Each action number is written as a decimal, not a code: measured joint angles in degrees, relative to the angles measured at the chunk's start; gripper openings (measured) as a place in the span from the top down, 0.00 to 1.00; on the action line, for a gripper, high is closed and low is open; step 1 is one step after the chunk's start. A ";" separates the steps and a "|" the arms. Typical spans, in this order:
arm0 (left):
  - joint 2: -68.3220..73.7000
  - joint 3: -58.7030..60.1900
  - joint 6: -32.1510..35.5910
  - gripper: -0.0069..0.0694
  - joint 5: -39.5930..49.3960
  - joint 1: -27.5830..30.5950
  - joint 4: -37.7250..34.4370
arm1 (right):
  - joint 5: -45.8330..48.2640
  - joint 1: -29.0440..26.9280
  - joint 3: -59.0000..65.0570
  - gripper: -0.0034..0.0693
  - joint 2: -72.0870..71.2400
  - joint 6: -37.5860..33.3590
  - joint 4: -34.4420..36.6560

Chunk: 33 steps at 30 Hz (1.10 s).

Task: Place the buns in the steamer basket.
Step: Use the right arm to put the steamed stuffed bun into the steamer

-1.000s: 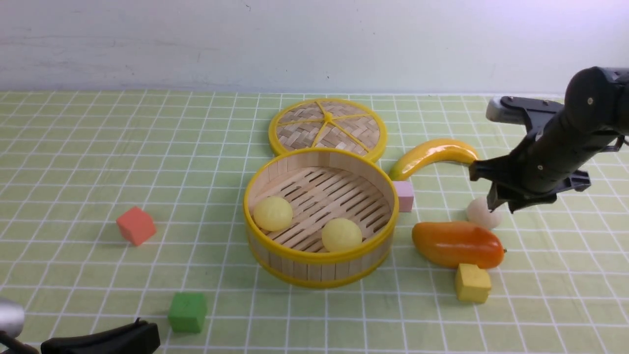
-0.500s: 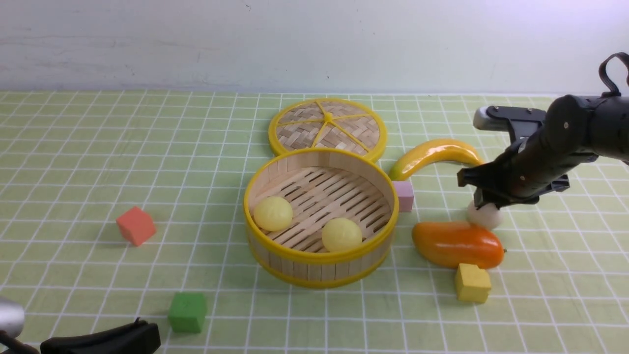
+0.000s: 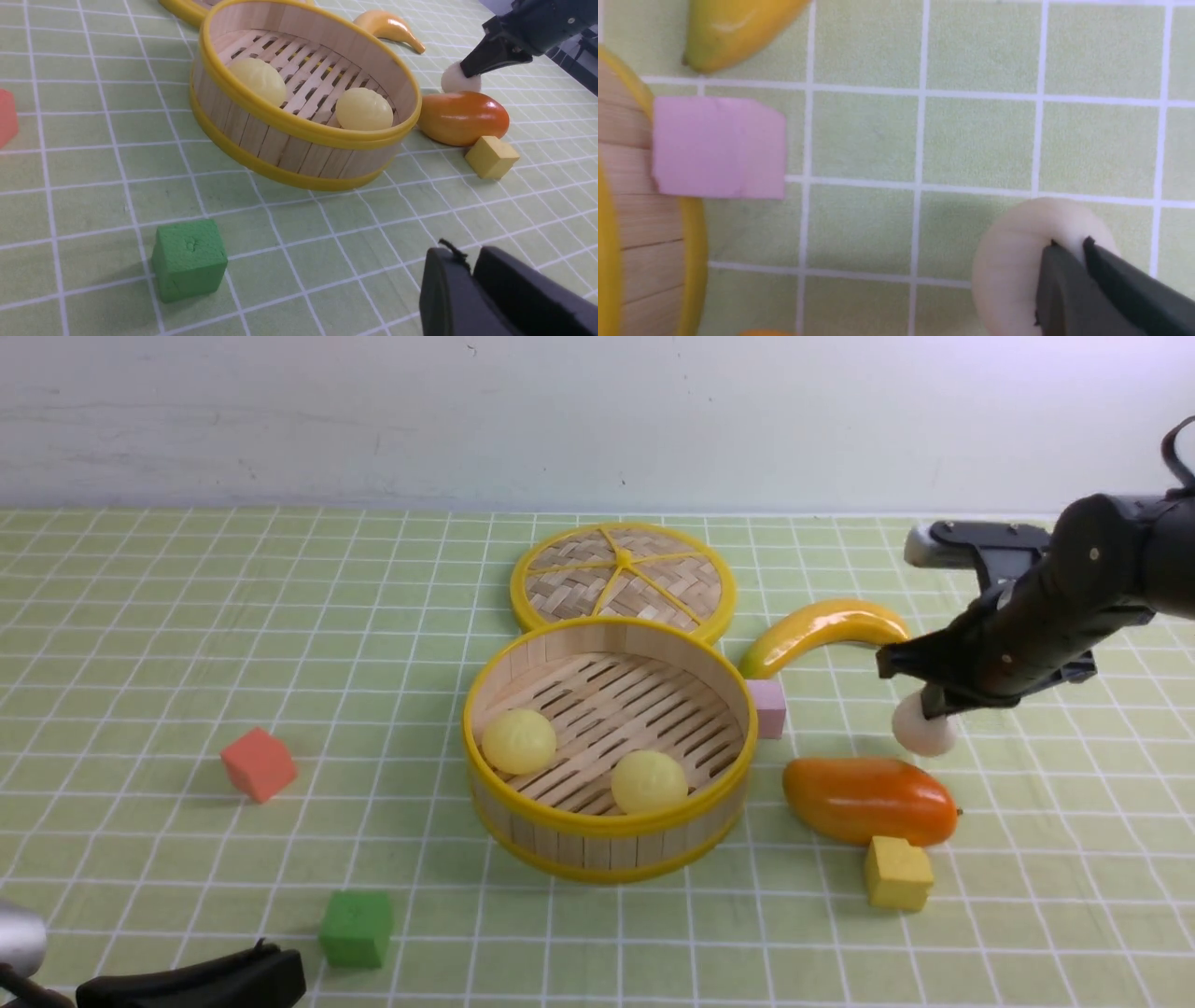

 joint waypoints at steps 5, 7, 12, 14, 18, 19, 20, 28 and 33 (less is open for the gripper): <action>0.00 0.00 0.00 0.80 0.00 0.00 0.00 | -0.56 8.37 -2.16 0.94 -7.76 -4.59 1.82; 0.00 0.00 0.00 0.79 0.00 0.00 0.00 | -1.43 10.79 -3.26 0.94 -7.88 -5.21 2.45; 0.00 0.00 0.00 0.79 0.00 0.00 0.00 | -5.22 18.27 -6.50 0.94 -3.62 -6.32 3.03; 0.00 0.00 0.00 0.79 0.00 0.00 0.00 | -7.23 20.16 -8.78 0.93 1.15 -6.41 3.03; 0.00 0.00 0.00 0.79 0.00 0.00 0.00 | -10.95 21.13 -10.79 0.90 7.80 -6.14 3.03; 0.00 0.00 0.00 0.79 0.00 0.00 0.00 | -11.95 21.25 -11.05 0.89 9.26 -5.97 3.03; 0.00 0.00 0.00 0.79 0.00 0.00 0.00 | -13.21 21.36 -11.25 0.87 10.49 -5.91 3.03; 0.00 0.00 0.00 0.78 0.00 0.00 0.00 | -14.65 21.74 -11.62 0.47 11.63 -5.54 3.03; 0.00 0.00 0.00 0.78 0.00 0.00 0.00 | -1.58 21.74 -11.62 0.39 3.25 -4.21 2.89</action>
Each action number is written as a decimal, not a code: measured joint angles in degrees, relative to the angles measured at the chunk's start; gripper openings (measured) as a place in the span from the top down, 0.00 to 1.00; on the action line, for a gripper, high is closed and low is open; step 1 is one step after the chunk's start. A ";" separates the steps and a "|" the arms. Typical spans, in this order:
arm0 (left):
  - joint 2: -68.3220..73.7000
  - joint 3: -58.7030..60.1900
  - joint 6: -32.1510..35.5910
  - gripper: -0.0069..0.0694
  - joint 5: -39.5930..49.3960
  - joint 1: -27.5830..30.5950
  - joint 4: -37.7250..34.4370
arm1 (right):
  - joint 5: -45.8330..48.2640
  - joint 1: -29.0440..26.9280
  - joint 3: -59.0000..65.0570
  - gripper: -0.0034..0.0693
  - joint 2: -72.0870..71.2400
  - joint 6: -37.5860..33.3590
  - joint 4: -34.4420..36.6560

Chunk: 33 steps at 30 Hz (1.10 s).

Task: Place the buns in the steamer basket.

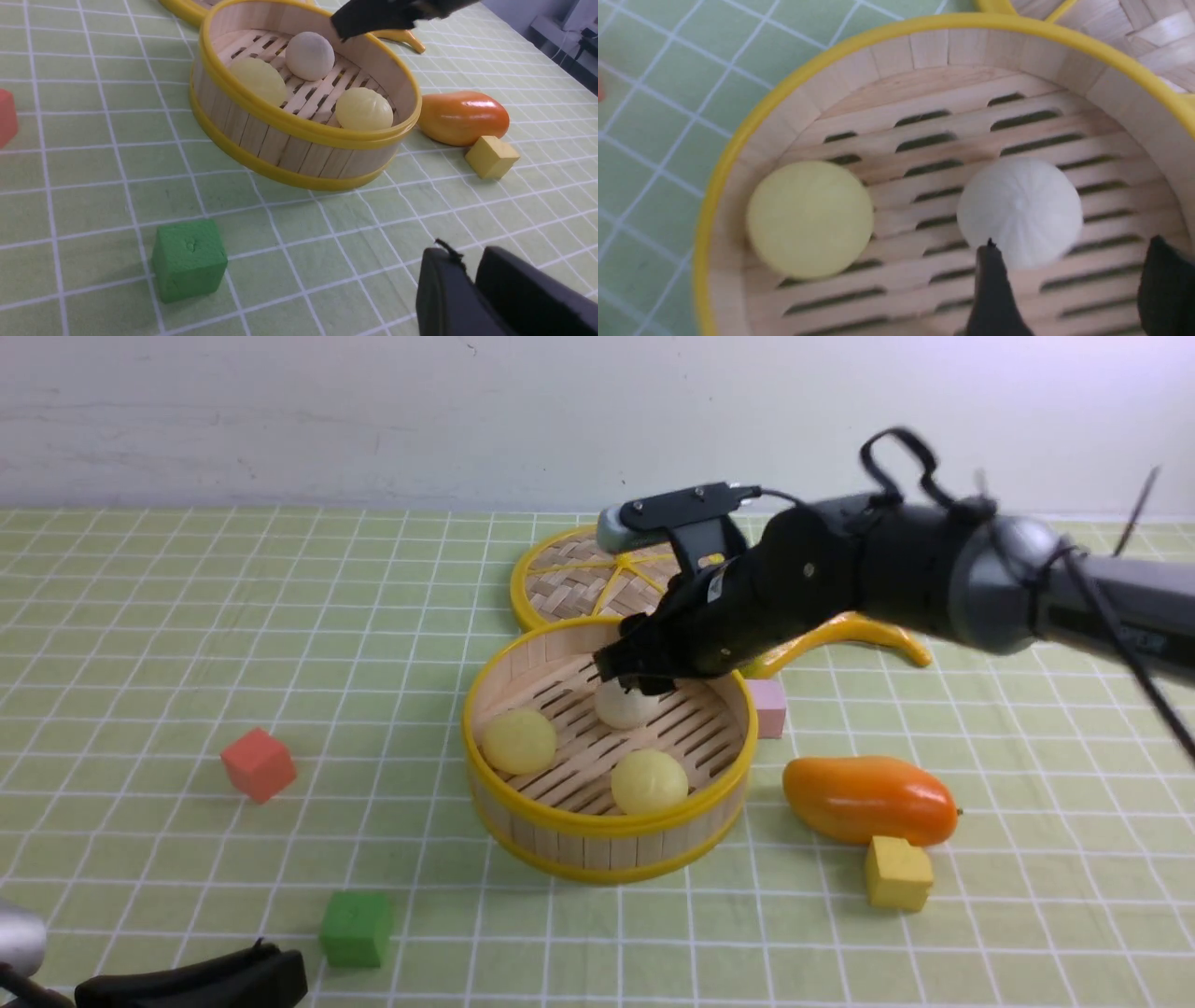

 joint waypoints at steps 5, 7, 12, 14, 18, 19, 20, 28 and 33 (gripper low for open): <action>0.00 0.00 0.00 0.77 0.00 0.00 0.00 | 14.89 -0.30 1.67 0.59 -13.65 4.64 -3.84; 0.00 0.00 0.00 0.77 0.00 0.00 0.00 | 20.18 -0.46 6.81 0.80 -21.91 8.27 -6.55; 0.00 0.00 0.00 0.76 0.00 0.00 0.00 | 21.18 -0.50 19.99 0.98 -37.88 13.69 -7.39; 0.00 0.00 0.00 0.76 0.00 0.00 0.00 | 20.88 -0.50 22.63 0.98 -40.99 14.16 -7.39; 0.00 0.00 0.00 0.75 0.00 0.00 0.00 | 20.58 -0.50 31.03 0.98 -51.53 14.56 -7.39; 0.00 0.00 0.00 0.75 0.00 0.00 0.00 | 20.73 -0.50 33.99 0.98 -55.45 14.56 -7.39; 0.00 0.00 0.00 0.75 0.00 0.00 0.00 | 20.80 -0.50 33.99 0.98 -55.92 14.56 -7.39; 0.00 0.00 0.00 0.74 0.00 0.00 0.00 | 25.24 -0.50 39.41 0.97 -72.55 14.56 -7.39; -0.04 0.00 0.00 0.73 0.00 0.00 0.00 | 21.79 -4.74 43.71 0.97 -81.47 14.56 -12.59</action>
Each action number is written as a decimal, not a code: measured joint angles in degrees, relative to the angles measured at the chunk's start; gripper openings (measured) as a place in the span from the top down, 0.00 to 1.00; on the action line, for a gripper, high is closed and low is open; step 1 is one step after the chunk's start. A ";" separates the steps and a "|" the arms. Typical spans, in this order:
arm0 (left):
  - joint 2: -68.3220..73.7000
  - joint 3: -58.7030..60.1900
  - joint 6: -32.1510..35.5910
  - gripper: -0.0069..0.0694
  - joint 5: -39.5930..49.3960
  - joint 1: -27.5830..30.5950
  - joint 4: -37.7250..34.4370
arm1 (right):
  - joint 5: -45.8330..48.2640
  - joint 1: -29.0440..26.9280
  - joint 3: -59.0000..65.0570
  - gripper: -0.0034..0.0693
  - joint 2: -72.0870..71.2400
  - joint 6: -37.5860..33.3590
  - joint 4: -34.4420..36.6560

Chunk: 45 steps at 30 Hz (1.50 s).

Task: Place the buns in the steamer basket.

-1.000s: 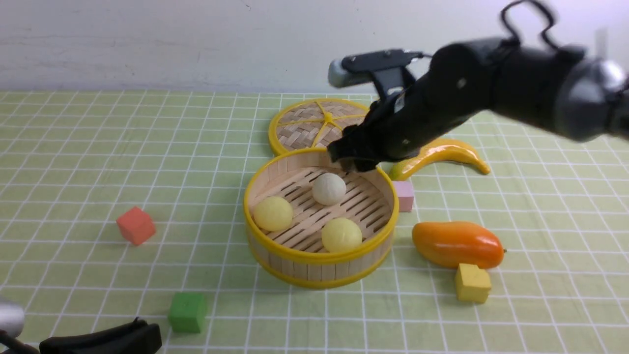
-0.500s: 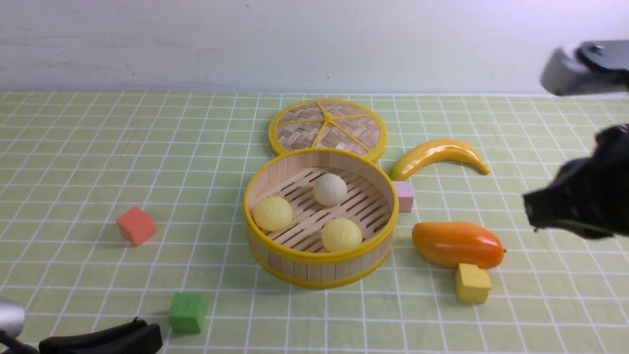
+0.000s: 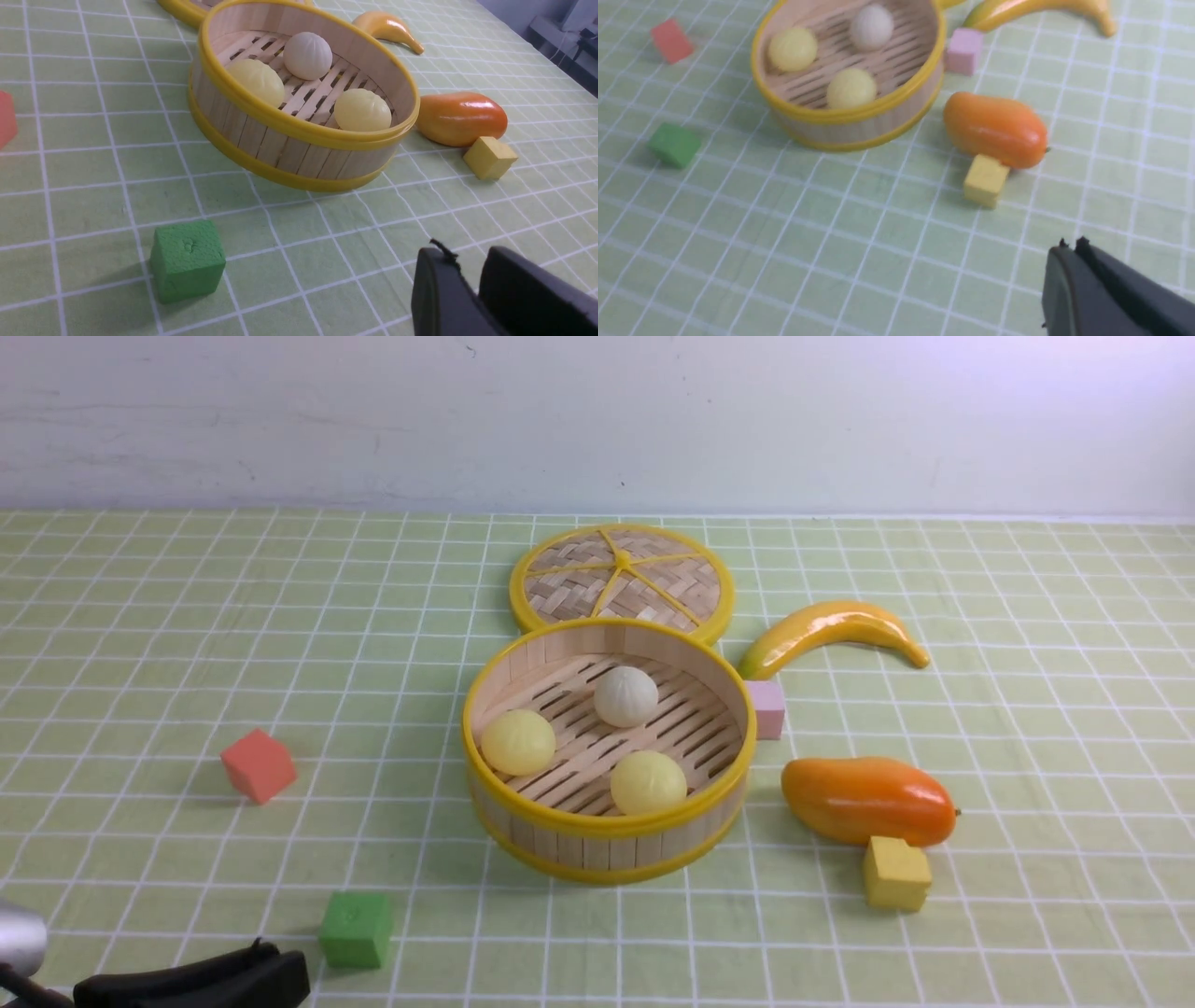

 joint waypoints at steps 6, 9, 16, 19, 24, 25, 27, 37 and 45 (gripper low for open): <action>0.00 0.00 0.00 0.73 0.00 0.00 0.00 | -17.86 -19.34 24.21 0.97 -19.37 0.00 2.18; 0.00 0.00 0.00 0.72 0.00 0.00 0.00 | -26.15 -23.12 37.29 0.97 -26.13 0.00 2.50; 0.00 0.00 0.00 0.72 0.00 0.00 0.00 | -32.89 -23.55 50.05 0.97 -31.89 0.05 -4.10; 0.00 0.00 0.00 0.71 0.00 0.00 0.00 | -32.14 -23.67 50.00 0.97 -32.07 0.05 -5.05; 0.00 0.00 0.00 0.71 0.00 0.00 0.00 | -32.09 -23.73 50.00 0.97 -32.07 0.05 -5.10; 0.00 0.00 0.00 0.71 0.00 0.00 0.00 | -32.09 -23.73 50.00 0.97 -32.07 0.05 -5.10; 0.00 0.00 0.00 0.70 0.00 0.00 0.00 | -32.09 -23.73 50.00 0.97 -32.07 0.05 -5.10; 0.00 0.00 0.00 0.69 0.00 0.00 0.00 | -32.09 -23.73 50.00 0.95 -32.07 0.05 -5.10; 0.00 0.00 0.00 0.68 -0.88 0.00 0.00 | -32.09 -23.73 50.00 0.95 -32.07 0.05 -5.16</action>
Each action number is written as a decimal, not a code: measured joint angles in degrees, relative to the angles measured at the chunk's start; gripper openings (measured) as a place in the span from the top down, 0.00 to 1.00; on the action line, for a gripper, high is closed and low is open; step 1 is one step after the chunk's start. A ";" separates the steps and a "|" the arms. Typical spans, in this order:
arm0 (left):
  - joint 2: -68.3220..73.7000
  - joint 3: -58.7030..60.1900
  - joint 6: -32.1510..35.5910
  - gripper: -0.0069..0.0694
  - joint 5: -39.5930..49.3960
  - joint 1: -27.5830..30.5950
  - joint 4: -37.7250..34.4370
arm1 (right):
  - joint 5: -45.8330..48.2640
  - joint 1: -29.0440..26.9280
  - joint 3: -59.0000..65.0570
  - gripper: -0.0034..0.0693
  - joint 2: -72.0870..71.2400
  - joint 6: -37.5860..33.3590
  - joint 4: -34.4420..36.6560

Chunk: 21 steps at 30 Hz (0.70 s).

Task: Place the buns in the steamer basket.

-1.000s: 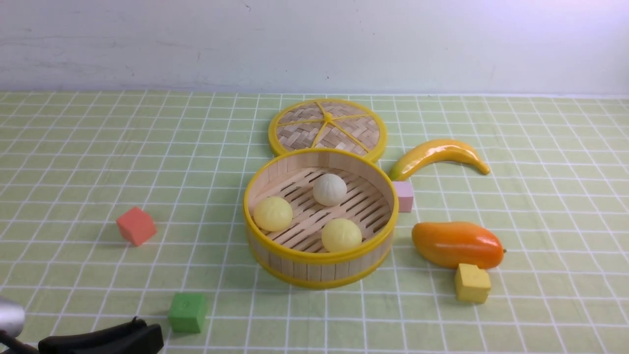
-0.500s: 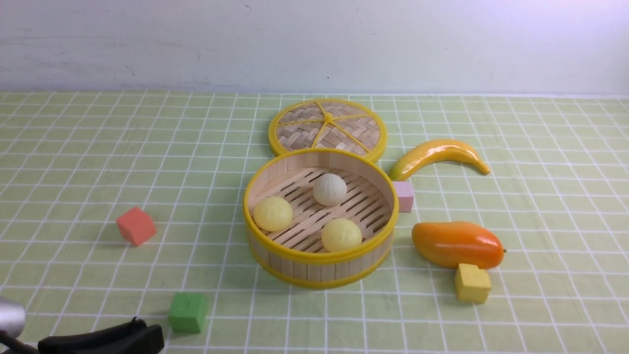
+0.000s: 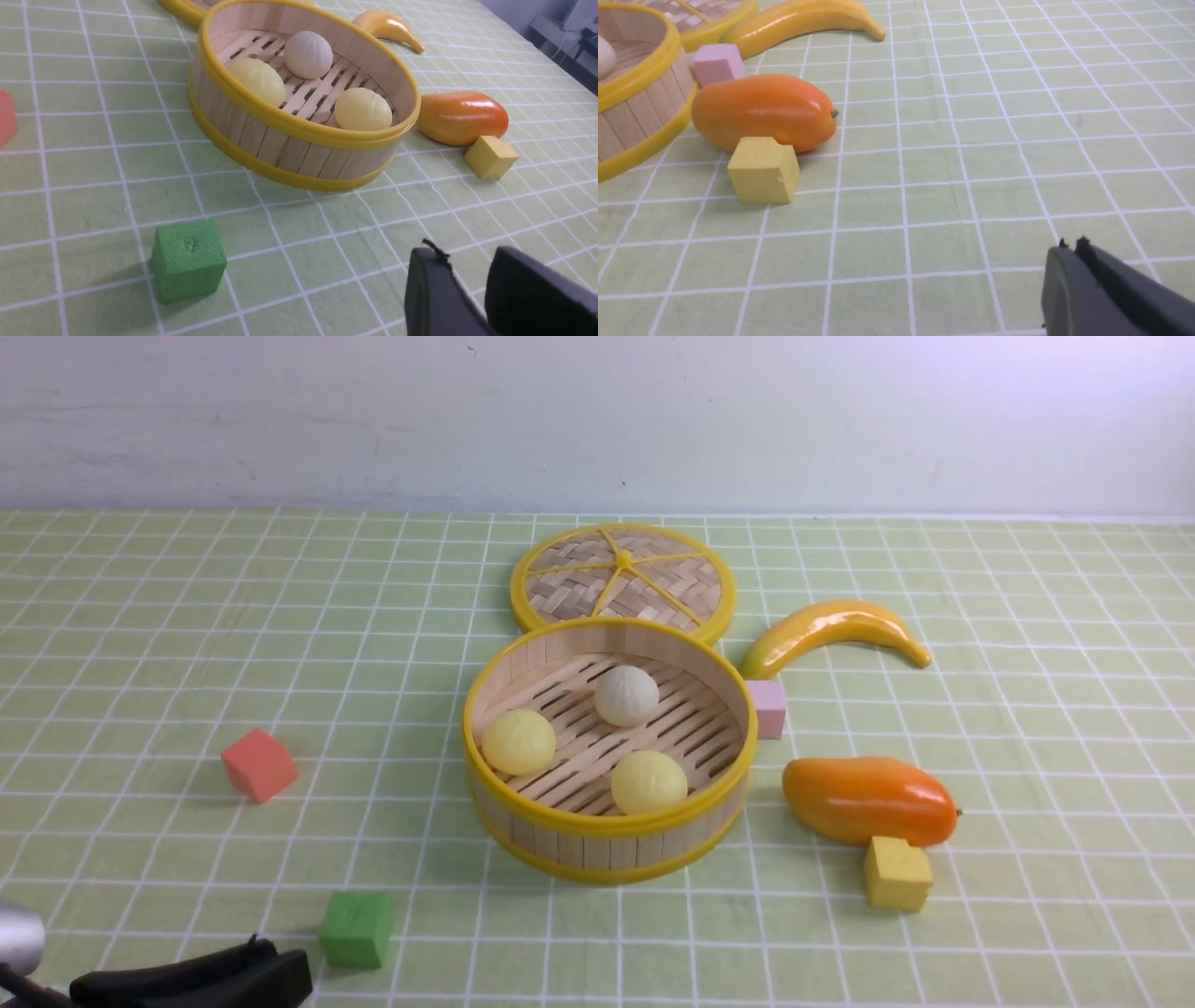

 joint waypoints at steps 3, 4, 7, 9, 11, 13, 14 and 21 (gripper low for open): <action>-0.72 0.37 0.28 0.67 -5.21 0.11 0.00 | 0.00 0.00 0.00 0.94 0.00 0.00 0.00; -0.96 0.44 0.35 0.67 -5.56 0.17 0.00 | 0.00 0.00 0.00 0.94 0.00 0.00 0.00; -5.45 1.77 2.08 0.67 -10.15 5.41 -0.55 | 0.00 0.00 0.00 0.94 0.00 0.00 0.00; -7.61 2.25 2.14 0.67 -10.16 8.91 -1.22 | 0.00 0.00 0.00 0.93 0.00 0.00 0.00; -14.95 3.47 1.66 0.67 -6.55 17.71 -2.49 | 0.00 0.00 0.00 0.93 0.00 0.00 -0.11; -19.76 4.61 1.66 0.67 -1.63 23.76 -2.53 | 0.00 0.00 0.00 0.93 0.00 0.00 -0.11; -22.30 5.28 1.66 0.68 1.57 26.76 -2.25 | 0.00 0.00 0.00 0.93 0.00 0.00 -0.11; -31.23 11.62 1.90 0.92 21.48 34.34 0.29 | 0.06 0.00 0.00 0.91 0.00 0.00 -0.11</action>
